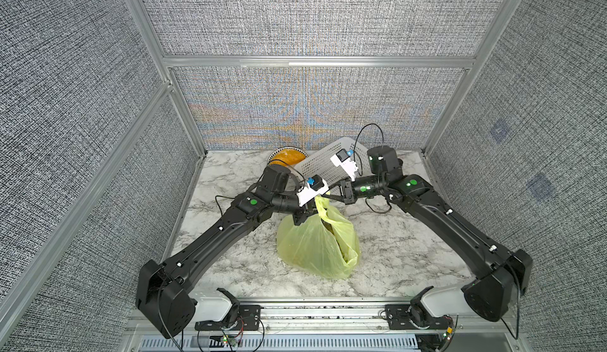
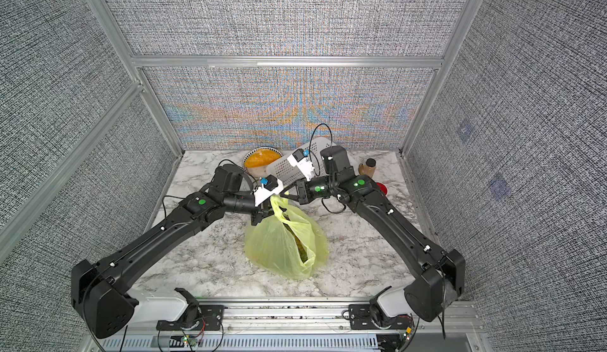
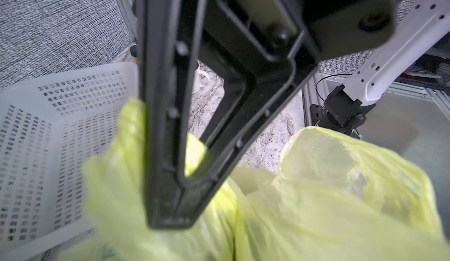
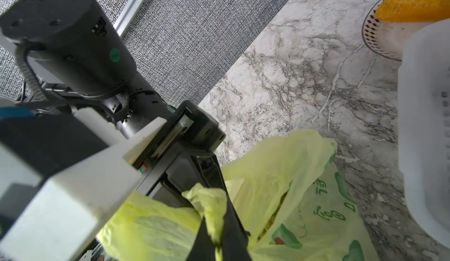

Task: Place the pineapple into a plastic bag & tie a knot
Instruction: Cross the plastic bag at the center of the board.

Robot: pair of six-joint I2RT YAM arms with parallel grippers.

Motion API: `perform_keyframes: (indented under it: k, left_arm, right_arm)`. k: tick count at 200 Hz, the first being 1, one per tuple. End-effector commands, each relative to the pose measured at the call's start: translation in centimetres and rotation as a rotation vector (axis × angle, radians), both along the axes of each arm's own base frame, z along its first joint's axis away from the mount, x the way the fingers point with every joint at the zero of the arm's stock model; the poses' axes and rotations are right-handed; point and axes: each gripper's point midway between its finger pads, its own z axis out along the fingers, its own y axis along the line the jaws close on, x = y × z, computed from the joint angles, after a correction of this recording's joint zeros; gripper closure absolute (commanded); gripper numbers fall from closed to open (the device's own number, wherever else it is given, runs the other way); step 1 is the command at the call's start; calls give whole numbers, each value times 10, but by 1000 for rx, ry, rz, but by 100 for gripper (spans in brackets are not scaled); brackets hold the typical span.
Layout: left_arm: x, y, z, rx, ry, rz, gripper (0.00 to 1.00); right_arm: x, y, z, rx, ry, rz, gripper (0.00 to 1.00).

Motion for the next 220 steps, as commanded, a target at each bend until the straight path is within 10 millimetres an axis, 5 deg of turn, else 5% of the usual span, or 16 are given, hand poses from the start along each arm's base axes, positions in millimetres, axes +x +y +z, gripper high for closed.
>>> perform_keyframes:
  k: [1,22,61,125,149,182,220]
  left_arm:
    - [1,10,3,19,-16,61,68]
    - [-2,21,10,19,-54,104,48]
    - [-18,31,43,-54,-108,104,33]
    - [-19,6,86,-162,-110,0,3]
    - [-24,-7,83,-164,-81,-75,4]
    - [-29,-10,64,-90,-34,-121,23]
    - [-29,-3,53,-35,-46,-109,23]
  right_arm:
    - [9,-4,0,-16,-17,-23,100]
    - [15,-4,-2,-25,-14,-28,100]
    - [20,-3,-8,-45,-4,-27,100]
    - [19,-2,-11,-51,2,-13,100]
    - [20,-1,-11,-50,-1,-10,100]
    - [20,-1,-10,-55,-7,-2,100]
    - [21,1,-10,-55,-5,6,100]
